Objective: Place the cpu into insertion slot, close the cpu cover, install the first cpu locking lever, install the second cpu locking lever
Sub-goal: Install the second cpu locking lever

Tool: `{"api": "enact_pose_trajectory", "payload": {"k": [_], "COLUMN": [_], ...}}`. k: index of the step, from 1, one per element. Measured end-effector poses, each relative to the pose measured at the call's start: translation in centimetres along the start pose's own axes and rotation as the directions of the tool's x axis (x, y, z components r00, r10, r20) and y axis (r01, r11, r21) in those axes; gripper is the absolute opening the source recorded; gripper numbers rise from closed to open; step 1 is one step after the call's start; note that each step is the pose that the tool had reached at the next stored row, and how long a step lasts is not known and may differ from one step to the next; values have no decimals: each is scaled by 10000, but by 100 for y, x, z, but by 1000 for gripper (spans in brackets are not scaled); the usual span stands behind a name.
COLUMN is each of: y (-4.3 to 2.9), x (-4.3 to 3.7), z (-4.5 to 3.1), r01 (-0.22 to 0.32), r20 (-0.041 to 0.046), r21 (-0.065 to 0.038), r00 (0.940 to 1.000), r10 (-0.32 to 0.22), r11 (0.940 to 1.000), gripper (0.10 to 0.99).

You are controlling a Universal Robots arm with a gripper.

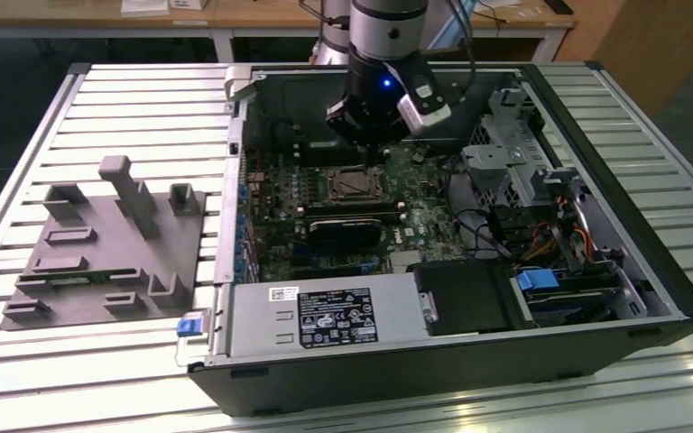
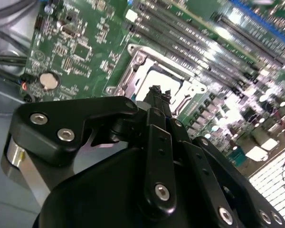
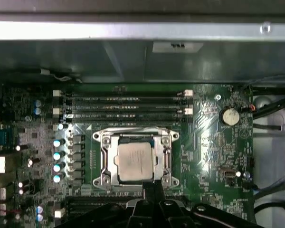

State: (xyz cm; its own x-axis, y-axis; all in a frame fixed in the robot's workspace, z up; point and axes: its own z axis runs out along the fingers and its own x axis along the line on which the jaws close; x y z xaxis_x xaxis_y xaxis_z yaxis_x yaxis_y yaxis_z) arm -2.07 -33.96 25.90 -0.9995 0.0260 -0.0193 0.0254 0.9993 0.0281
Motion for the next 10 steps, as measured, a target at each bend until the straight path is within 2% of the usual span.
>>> {"api": "enact_pose_trajectory", "payload": {"k": [3,4,6,7,10], "y": [-62,-69,-78,-83,-110], "x": [-2,-2,-2,-2,-2], "z": [10,14,18,26,64], "r01": [0,-2,-9,-10,-10], "r20": [-4,-17,-43,-50,-63], "r21": [-17,-102,-342,-378,-382], "r00": [10000,10000,10000,10000,10000], "r10": [0,2,7,8,8], "r11": [10000,9999,9994,9993,9993], "gripper": [106,106,106,106,106]}}
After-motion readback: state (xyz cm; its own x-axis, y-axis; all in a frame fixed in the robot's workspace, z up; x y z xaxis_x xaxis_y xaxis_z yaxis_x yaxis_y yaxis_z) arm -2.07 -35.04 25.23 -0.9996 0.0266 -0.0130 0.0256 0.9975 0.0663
